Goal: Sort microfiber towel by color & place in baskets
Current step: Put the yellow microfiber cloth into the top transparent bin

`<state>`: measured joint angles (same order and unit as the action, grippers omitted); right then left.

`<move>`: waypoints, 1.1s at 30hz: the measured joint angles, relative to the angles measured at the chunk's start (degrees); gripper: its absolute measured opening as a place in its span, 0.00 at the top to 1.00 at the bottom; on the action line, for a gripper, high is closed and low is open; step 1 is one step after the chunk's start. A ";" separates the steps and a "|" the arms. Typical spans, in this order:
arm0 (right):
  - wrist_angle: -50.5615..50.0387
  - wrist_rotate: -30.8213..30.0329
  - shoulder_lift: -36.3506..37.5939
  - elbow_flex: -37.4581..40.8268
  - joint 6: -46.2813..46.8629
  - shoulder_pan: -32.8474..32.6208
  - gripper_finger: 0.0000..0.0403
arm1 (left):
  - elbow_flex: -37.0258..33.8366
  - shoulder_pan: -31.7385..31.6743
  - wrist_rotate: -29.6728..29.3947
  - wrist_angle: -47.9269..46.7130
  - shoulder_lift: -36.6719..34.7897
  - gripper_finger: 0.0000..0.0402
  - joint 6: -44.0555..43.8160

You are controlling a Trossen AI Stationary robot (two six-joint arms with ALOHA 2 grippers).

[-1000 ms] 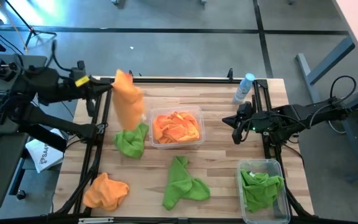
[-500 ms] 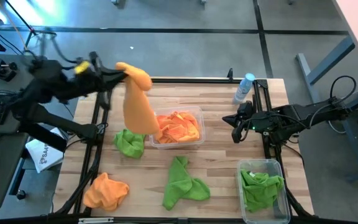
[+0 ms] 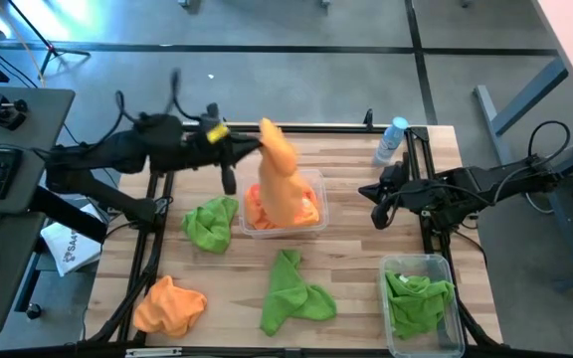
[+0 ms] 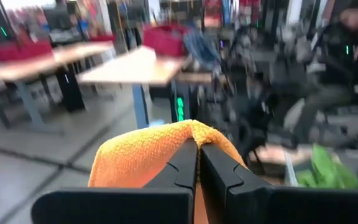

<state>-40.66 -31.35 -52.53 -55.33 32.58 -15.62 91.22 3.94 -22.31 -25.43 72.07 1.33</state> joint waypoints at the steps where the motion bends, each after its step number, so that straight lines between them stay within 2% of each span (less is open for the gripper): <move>1: -0.47 0.00 0.00 0.00 0.00 0.00 1.00 | 0.00 0.30 0.01 -1.68 0.47 1.00 -1.25; 8: -3.39 0.02 0.00 -0.02 0.00 -0.01 1.00 | 0.02 2.93 -2.27 -12.49 2.51 1.00 -10.28; 13: -5.70 0.04 0.00 -0.02 0.00 -0.02 1.00 | 0.13 3.84 -2.25 -11.15 5.92 1.00 -14.66; 17: -7.11 0.04 0.00 -0.02 -0.02 0.00 1.00 | 0.11 3.96 -1.91 -10.85 12.06 1.00 -14.87; 20: -8.14 0.04 0.00 -0.02 -0.02 -0.01 1.00 | 0.11 3.96 0.52 -10.84 16.62 1.00 -17.20; 26: -9.75 0.28 0.00 -0.02 0.00 -0.01 1.00 | 0.11 3.94 0.88 -13.45 22.96 1.00 -30.45; 33: -11.46 0.30 0.00 -0.02 0.00 -0.02 1.00 | 0.07 2.49 0.76 -24.59 27.07 1.00 -49.27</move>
<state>-52.12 -31.06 -52.53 -55.35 32.57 -15.63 91.29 6.43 -21.55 -50.02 99.14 -47.94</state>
